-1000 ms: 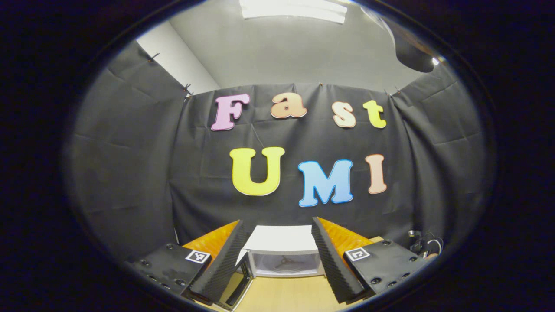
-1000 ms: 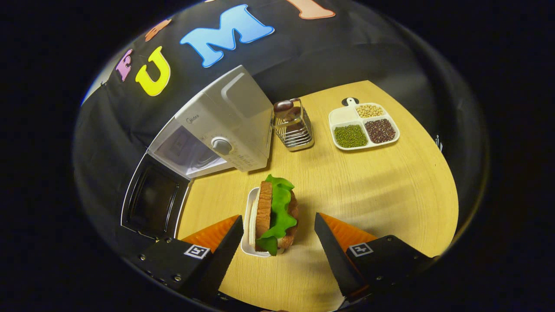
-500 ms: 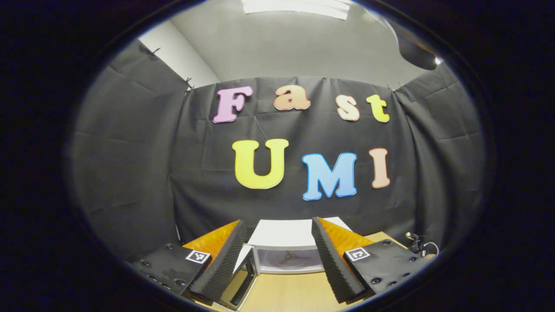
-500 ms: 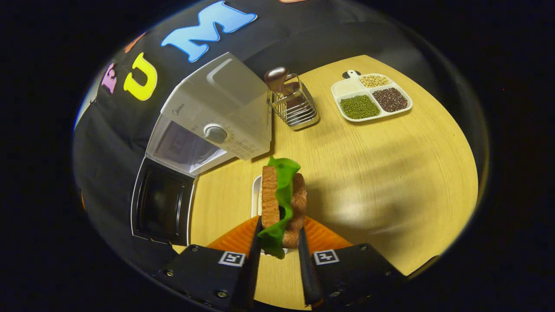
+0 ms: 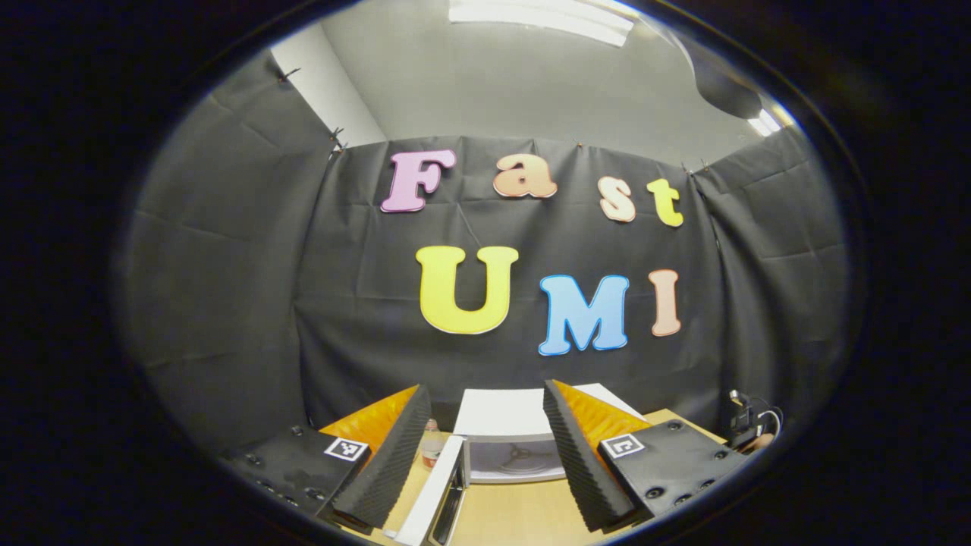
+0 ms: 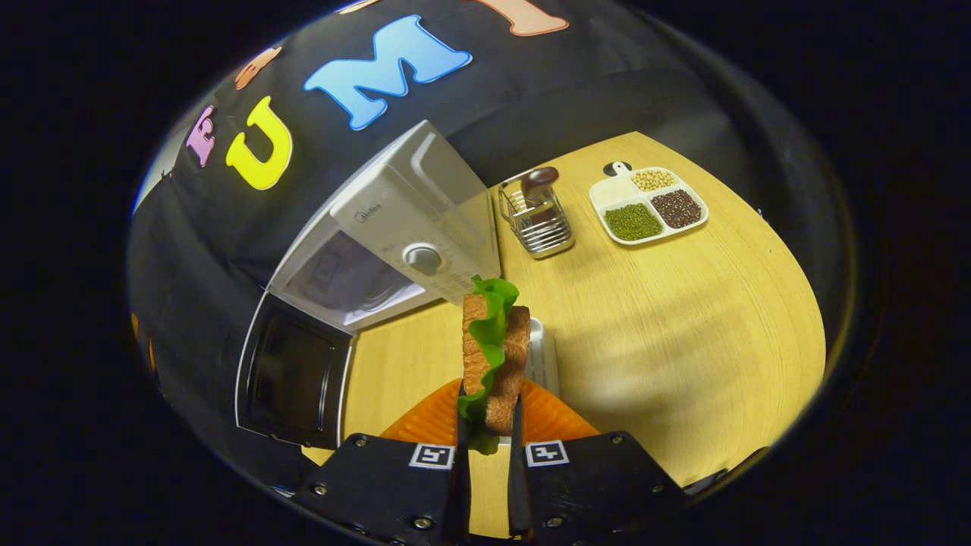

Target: Open the microwave oven with the left hand, put the food in, and close the microwave oven.

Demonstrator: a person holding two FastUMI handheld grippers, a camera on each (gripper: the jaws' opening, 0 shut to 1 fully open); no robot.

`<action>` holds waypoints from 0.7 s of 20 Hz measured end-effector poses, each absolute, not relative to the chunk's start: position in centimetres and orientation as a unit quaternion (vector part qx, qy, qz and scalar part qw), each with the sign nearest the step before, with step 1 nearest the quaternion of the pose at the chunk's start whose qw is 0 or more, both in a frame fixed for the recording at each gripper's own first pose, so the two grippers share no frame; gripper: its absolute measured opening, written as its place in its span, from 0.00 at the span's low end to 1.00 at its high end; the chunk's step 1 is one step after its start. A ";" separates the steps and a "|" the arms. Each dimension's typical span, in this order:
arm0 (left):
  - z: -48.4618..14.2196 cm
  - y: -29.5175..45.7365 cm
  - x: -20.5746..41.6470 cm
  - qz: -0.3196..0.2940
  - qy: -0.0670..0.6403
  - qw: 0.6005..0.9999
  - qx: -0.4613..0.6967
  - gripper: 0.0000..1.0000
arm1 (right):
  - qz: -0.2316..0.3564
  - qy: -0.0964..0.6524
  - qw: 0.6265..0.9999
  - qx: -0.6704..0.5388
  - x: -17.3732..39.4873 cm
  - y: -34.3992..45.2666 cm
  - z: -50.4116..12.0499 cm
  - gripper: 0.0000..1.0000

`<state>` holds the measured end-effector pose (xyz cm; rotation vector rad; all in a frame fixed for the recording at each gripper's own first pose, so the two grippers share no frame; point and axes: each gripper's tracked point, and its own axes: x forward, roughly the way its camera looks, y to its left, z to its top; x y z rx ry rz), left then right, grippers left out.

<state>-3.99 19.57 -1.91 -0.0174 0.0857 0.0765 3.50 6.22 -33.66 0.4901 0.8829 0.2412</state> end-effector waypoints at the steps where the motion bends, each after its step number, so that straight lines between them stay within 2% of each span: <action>1: -1.8 20.4 -4.0 0.036 0.042 0.998 -0.012 0.96 | 0.118 0.411 0.871 0.243 3.4 7.3 -32.7 0.20; 8: -1.3 23.6 -3.8 0.004 0.037 0.999 0.011 0.96 | 0.152 0.348 0.864 0.330 3.3 16.4 -28.4 0.20; 14: -1.5 26.5 -3.4 -0.008 0.039 0.999 0.007 0.96 | 0.130 0.309 0.847 0.412 6.4 21.7 -28.4 0.19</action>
